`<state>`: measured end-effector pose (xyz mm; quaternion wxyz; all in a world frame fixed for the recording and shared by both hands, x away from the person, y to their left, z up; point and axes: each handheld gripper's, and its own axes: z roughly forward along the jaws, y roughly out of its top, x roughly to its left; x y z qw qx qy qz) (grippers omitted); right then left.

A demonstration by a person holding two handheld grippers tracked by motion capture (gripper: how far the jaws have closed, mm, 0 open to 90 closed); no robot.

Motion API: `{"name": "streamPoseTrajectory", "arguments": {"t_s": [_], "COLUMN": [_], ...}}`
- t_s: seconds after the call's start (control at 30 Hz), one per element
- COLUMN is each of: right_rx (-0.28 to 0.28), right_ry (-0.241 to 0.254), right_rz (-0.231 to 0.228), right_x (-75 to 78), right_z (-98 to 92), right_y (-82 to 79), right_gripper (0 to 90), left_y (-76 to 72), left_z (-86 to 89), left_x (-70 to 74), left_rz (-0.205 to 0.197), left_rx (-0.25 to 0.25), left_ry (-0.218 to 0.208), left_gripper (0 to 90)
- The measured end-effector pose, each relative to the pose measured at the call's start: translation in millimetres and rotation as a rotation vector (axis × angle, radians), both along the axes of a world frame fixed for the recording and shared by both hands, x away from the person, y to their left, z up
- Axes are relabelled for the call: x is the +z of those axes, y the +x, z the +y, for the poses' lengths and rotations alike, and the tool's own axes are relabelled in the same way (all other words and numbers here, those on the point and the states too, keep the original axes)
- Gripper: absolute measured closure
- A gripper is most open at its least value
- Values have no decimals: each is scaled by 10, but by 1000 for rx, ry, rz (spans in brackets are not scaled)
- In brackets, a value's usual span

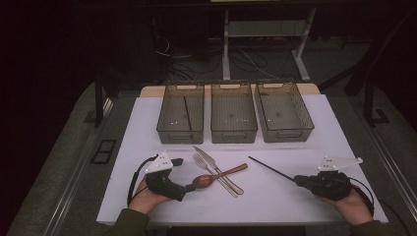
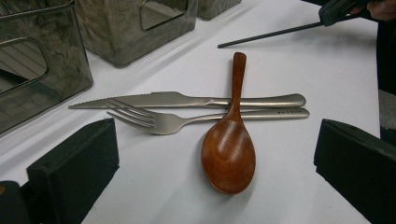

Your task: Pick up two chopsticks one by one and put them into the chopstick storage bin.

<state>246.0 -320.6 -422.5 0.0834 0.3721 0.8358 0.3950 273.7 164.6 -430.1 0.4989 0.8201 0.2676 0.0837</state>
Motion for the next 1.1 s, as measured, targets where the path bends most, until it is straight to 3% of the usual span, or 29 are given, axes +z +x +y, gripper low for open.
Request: {"name": "streamPoseTrajectory", "arguments": {"t_s": [0.5,1.1], "right_rx": [5,45], "right_ry": [61,123], "right_rz": [-67,-112], "right_x": [179,403], "right_z": [-23,98], "right_y": [82,267], "right_gripper": [846,846], "left_y": [0,4], "left_z": [-4,-5], "left_x": [0,-6], "left_rz": [0,2], "left_rx": [1,8], "left_ry": [2,-2], "left_gripper": [0,0]}}
